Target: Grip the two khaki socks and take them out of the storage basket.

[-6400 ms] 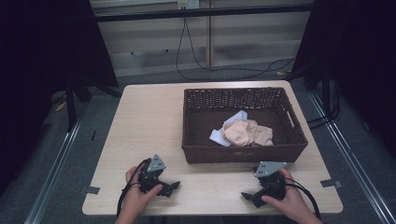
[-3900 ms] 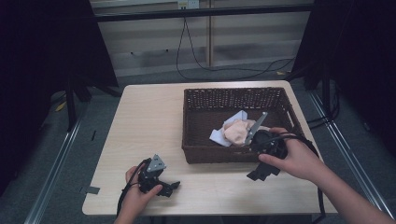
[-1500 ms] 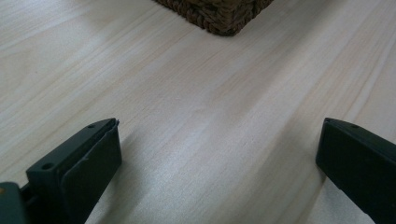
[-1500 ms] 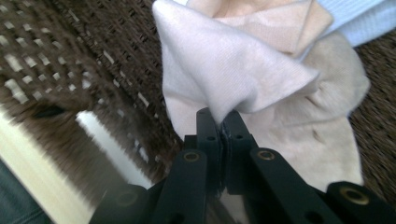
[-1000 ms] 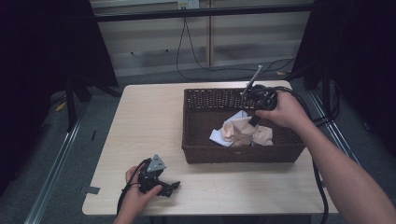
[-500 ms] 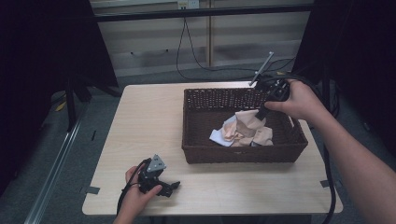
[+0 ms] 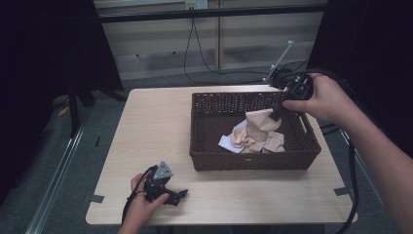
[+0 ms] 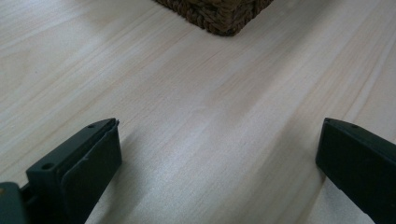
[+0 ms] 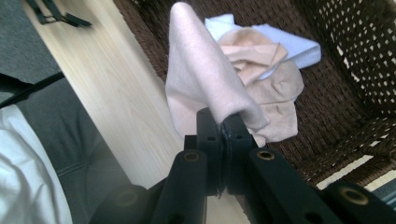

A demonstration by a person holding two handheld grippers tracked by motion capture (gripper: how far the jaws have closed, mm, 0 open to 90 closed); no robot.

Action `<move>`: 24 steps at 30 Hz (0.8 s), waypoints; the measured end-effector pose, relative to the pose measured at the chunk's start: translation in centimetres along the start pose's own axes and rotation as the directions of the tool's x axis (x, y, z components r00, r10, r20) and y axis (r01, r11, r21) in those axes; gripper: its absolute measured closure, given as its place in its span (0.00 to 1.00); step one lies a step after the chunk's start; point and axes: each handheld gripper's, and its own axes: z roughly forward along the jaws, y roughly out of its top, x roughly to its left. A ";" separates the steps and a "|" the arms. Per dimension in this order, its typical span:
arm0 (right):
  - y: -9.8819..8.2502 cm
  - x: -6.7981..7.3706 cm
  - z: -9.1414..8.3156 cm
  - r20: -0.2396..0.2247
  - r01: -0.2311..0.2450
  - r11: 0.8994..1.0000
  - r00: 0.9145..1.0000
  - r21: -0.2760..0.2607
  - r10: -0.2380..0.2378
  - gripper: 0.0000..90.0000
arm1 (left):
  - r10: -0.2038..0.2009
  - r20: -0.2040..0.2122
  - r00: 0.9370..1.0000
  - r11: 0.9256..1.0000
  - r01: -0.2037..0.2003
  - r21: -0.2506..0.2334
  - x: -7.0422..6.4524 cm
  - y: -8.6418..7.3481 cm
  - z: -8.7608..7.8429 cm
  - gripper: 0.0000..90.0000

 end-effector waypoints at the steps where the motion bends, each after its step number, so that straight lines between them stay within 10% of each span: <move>1: -0.1 0.2 -0.4 -0.002 0.000 1.000 1.000 -0.006 0.000 0.98 | 0.000 0.000 1.000 1.000 0.000 0.000 0.0 0.0 0.0 0.00; 24: -2.1 4.4 -2.0 -0.109 0.136 0.990 0.984 -0.041 -0.140 0.98 | 0.000 0.000 1.000 1.000 0.000 0.000 0.0 0.0 0.0 0.00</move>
